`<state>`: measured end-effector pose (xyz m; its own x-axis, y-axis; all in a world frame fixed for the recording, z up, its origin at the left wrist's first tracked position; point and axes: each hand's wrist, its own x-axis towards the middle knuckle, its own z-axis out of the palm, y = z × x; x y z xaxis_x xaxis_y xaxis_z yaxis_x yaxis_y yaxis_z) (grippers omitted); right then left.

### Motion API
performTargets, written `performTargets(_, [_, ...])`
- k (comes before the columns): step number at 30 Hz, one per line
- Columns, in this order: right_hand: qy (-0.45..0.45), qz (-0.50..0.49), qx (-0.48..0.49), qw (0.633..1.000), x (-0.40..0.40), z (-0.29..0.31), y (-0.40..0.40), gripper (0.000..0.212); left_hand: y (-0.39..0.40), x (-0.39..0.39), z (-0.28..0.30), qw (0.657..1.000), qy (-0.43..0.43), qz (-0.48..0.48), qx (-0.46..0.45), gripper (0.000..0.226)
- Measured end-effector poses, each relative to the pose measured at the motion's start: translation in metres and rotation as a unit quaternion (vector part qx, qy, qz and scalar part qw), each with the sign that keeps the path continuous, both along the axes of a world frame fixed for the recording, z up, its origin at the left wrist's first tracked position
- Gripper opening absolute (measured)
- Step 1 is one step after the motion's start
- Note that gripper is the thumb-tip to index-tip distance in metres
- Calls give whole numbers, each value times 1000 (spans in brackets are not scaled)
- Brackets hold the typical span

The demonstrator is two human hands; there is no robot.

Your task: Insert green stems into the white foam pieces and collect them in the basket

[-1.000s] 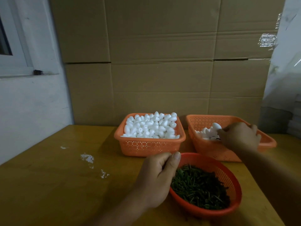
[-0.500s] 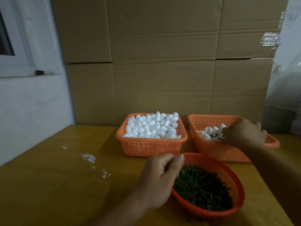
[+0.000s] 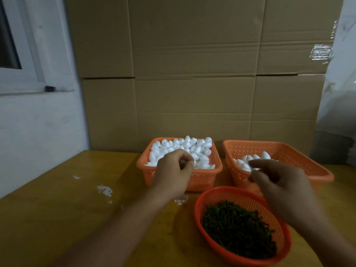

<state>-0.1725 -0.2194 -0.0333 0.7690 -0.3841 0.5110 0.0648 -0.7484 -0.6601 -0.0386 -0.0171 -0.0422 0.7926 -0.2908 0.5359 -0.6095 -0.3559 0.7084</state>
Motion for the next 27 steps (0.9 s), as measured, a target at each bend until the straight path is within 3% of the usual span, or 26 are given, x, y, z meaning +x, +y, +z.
performTargets(5, [22, 19, -43, 999, -12, -11, 26, 26, -18, 72, 22, 982, -31, 61, 178, 14])
performTargets(9, [23, 16, -57, 998, -14, -11, 29, 26, -29, 112, 26, 943, -49, 61, 324, 20])
performTargets(12, [19, 15, -52, 998, -15, -12, 31, 25, -35, 129, 25, 911, -74, 50, 402, 10])
performTargets(14, [27, 20, -60, 998, -16, -12, 33, 25, -39, 136, 24, 891, -75, 48, 445, 23])
performTargets(19, [40, 29, -73, 996, -15, -15, 32, 22, -48, 143, 20, 864, -92, 53, 492, 24])
performTargets(23, [37, 28, -82, 996, -15, -16, 34, 21, -51, 142, 17, 850, -112, 55, 512, 5])
performTargets(27, [41, 23, -86, 995, -15, -18, 35, 21, -54, 141, 12, 858, -115, 77, 494, 4])
